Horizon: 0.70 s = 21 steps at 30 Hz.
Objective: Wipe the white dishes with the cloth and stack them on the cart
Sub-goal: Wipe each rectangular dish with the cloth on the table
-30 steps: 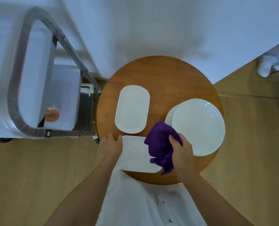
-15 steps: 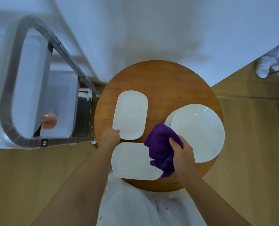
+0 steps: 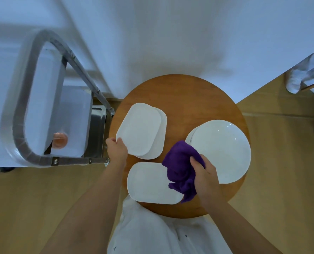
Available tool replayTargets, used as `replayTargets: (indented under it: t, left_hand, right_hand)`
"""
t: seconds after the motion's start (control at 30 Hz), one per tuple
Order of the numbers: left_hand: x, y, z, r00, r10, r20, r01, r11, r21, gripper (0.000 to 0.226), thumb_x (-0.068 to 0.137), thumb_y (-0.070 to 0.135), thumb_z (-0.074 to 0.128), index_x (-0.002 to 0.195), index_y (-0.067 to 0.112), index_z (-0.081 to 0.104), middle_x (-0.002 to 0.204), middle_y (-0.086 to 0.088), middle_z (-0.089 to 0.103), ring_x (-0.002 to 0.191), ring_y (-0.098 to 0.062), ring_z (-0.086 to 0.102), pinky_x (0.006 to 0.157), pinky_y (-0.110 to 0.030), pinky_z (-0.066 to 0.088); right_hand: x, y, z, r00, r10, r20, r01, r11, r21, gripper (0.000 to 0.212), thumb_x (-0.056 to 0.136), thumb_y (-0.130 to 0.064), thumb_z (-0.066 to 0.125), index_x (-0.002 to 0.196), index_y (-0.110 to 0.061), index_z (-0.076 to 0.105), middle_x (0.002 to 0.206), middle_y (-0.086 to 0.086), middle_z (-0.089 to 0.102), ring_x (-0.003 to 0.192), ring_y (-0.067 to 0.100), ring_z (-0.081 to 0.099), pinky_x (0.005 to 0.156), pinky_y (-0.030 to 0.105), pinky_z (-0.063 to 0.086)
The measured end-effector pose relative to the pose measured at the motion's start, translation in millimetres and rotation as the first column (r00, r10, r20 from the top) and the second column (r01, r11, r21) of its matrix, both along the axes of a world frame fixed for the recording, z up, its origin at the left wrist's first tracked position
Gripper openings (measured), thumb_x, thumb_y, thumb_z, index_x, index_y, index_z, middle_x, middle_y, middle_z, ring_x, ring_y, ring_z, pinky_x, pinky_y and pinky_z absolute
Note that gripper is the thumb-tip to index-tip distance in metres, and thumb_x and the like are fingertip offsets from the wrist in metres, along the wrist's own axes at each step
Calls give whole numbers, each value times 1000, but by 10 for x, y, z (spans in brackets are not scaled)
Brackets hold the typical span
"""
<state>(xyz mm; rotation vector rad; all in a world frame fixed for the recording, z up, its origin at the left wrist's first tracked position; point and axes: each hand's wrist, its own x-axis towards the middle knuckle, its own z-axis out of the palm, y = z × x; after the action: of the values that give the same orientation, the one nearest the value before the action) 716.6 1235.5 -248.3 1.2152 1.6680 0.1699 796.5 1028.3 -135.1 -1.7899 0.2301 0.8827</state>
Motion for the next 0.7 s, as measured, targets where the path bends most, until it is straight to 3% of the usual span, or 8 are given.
replayTargets:
  t: [0.1,0.2,0.3,0.4,0.47,0.53,0.63,0.7]
  left_hand:
    - [14,-11,70,986,96,138,-85,993,-81,37,103,33,38,138,20,40,130,-6,51,123,-28,50,103,-49,43]
    - [42,-17,252,919,242,310,-183,961,-206,40,100,43,42,136,26,42,124,1,54,114,-23,55,97,-45,50]
    - [3,-26,522,876,202,439,-80,957,-279,43,98,49,42,135,27,45,127,-3,59,115,-28,58,97,-49,50]
    - [-81,-73,798,746,267,611,43,895,-443,50,98,50,38,140,23,45,138,-12,54,126,-38,50,108,-57,36]
    - [-86,-128,992,713,281,643,62,887,-457,49,97,51,37,136,23,49,137,-14,55,125,-40,51,108,-59,35]
    - [-49,-205,1202,734,273,622,57,887,-457,49,97,54,38,134,25,50,133,-12,58,121,-39,54,104,-59,40]
    - [-32,-313,1508,758,246,604,51,901,-432,47,94,55,44,127,23,54,121,-12,64,109,-33,61,89,-50,54]
    - [-61,-370,1647,739,218,638,67,918,-391,41,95,49,49,115,16,61,102,-11,72,91,-27,70,64,-36,60]
  right_hand:
    - [-26,12,49,1000,4,11,-4,1000,4,9,97,-23,46,97,-30,52,92,-12,61,84,13,60,55,12,48]
    - [-45,14,104,999,5,42,-6,1000,23,11,97,-24,46,93,-32,53,91,-13,61,84,13,60,58,16,48]
    - [-42,66,221,996,-10,84,4,997,72,13,97,-25,48,90,-34,55,82,-18,63,80,11,62,53,13,48]
    - [-15,152,394,993,-15,116,-1,991,135,13,96,-26,49,89,-34,55,75,-21,65,75,8,63,49,11,47]
    - [-9,222,524,992,-19,125,-3,984,177,8,95,-27,51,96,-34,54,84,-18,64,81,11,63,53,14,49]
    - [-57,319,658,980,47,194,-86,976,198,16,93,-29,53,109,-34,49,96,-14,61,89,16,62,60,19,53]
    - [-237,542,829,817,358,453,-388,921,-28,39,90,-34,56,122,-35,35,112,-14,53,105,16,55,83,28,54]
    - [-356,692,874,568,596,568,-551,788,-276,51,92,-38,50,137,-30,27,131,-10,45,121,13,44,101,35,44]
